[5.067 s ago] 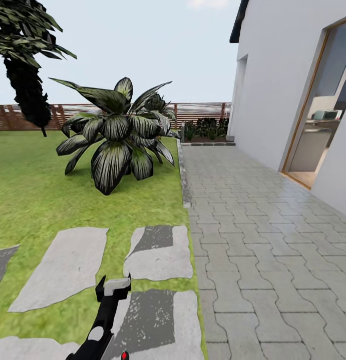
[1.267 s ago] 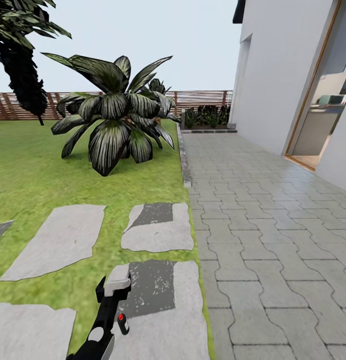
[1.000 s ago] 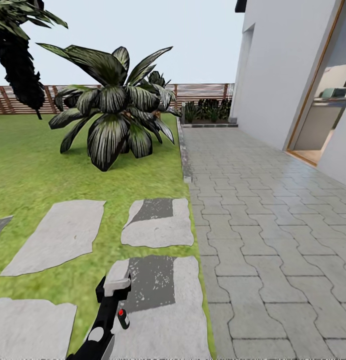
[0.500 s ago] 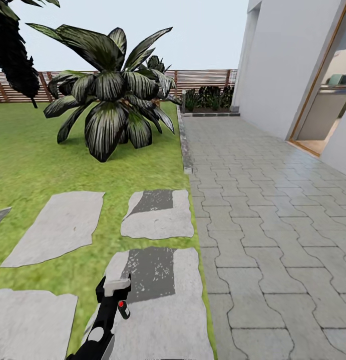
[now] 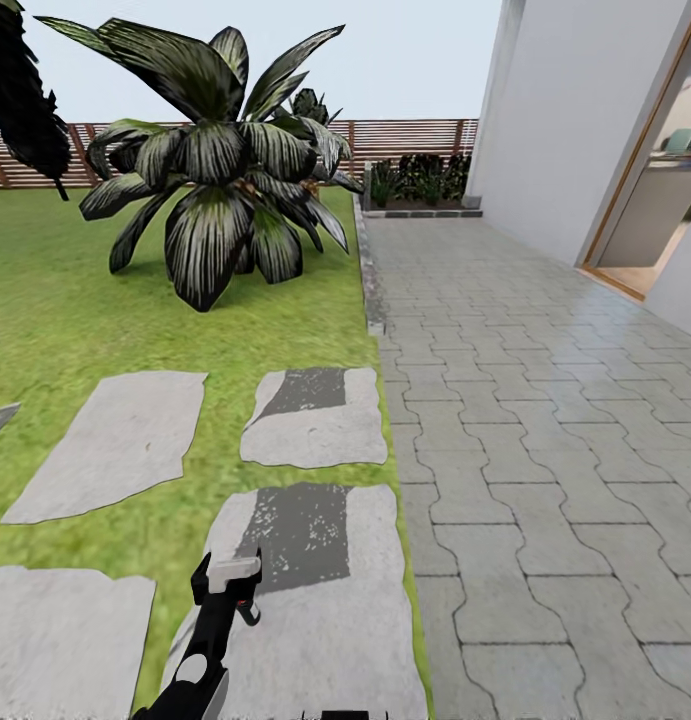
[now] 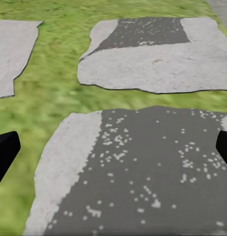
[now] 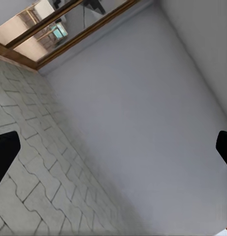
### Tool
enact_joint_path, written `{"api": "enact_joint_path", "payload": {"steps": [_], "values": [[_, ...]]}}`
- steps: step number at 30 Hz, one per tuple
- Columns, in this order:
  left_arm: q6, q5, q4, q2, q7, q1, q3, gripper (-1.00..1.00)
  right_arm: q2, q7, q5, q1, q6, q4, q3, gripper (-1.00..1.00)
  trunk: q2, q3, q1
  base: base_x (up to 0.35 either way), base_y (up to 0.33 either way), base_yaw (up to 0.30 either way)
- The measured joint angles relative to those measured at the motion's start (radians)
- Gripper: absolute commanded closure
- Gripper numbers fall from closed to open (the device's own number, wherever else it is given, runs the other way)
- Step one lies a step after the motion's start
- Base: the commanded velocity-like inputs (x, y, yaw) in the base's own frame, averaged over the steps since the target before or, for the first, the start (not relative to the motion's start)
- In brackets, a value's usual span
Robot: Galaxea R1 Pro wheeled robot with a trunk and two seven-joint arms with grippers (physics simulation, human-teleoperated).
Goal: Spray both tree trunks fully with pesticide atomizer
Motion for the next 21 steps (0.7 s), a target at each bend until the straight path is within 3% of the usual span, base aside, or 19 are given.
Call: {"api": "enact_joint_path", "payload": {"steps": [21], "values": [[0.000, 0.001, 0.000, 0.000, 0.000, 0.000, 0.000, -1.00, 0.000, 0.000, 0.000, 0.000, 0.000, 0.000, 0.000, -1.00, -0.003, -0.043, 0.005, 0.000, 0.000, 0.000]]}}
